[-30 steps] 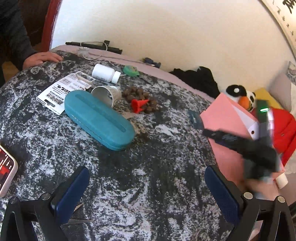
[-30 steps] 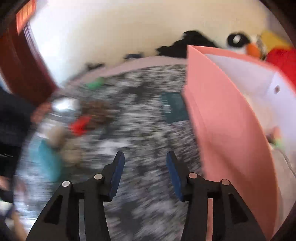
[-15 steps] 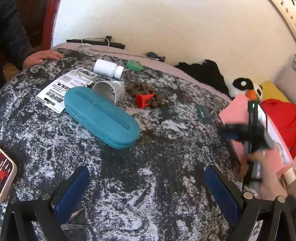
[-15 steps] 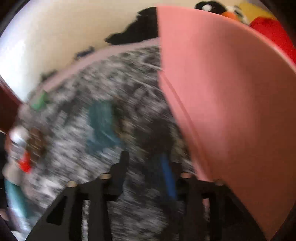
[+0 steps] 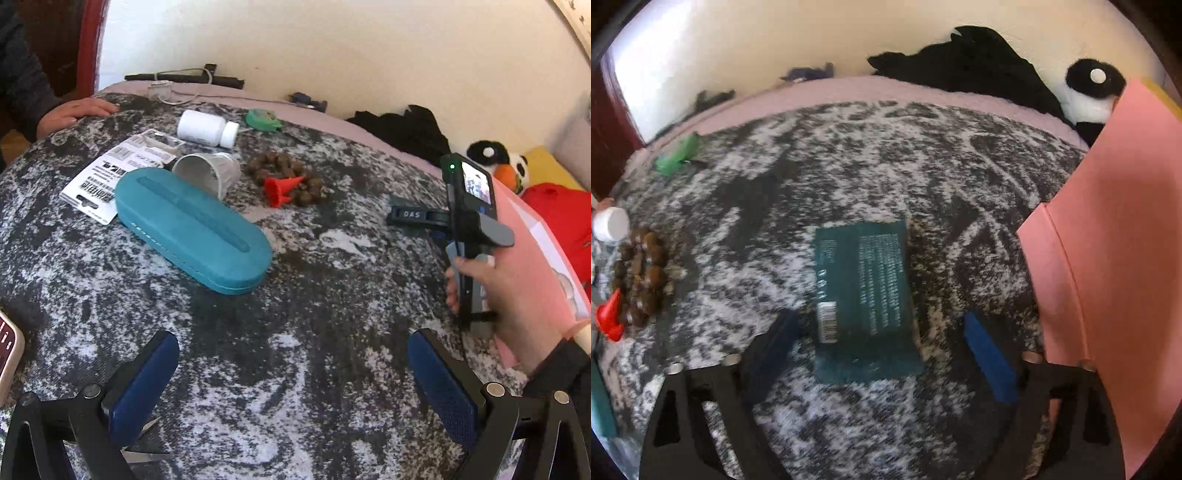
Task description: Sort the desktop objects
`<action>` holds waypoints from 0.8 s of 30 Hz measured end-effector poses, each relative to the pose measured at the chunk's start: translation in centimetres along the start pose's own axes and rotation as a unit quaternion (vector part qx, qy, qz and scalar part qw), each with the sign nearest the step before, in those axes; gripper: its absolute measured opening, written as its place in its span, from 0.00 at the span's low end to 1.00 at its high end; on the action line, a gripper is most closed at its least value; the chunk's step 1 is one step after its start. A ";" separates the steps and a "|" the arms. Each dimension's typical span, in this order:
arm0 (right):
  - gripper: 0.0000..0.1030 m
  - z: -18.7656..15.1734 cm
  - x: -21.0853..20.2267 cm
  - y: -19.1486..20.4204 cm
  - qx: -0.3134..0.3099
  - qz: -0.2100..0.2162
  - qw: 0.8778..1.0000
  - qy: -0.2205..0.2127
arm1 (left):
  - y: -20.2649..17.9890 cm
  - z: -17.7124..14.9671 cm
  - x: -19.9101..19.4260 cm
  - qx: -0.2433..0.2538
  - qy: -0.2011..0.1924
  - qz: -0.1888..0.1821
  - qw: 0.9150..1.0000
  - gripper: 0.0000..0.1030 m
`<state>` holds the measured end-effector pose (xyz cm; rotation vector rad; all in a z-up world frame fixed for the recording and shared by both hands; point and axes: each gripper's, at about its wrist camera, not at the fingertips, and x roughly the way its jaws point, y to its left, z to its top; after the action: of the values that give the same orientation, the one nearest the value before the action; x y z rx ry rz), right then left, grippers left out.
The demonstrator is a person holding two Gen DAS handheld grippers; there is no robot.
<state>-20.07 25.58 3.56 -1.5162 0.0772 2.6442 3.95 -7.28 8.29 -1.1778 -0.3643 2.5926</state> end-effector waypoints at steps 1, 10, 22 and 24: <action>0.47 0.0 -0.5 -0.2 0.004 0.003 1.000 -0.007 | -0.1 0.0 0.0 0.003 0.000 0.002 1.000 0.99; 0.43 -3.9 -8.1 1.1 -0.009 0.085 0.996 -0.028 | 0.4 0.2 -0.5 0.015 -0.014 0.017 1.000 0.99; 0.44 -13.8 -20.0 3.1 -0.017 0.213 0.973 -0.088 | 3.6 1.0 -0.7 0.034 -0.031 0.036 0.998 0.99; 0.44 -13.7 -19.5 2.7 0.000 0.234 0.969 -0.075 | 2.9 2.4 -0.3 0.061 -0.040 0.039 0.997 0.99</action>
<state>1.20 20.55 13.44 -1.4356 0.4804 3.1051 1.93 -10.37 9.02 -1.0694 -0.1766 2.6932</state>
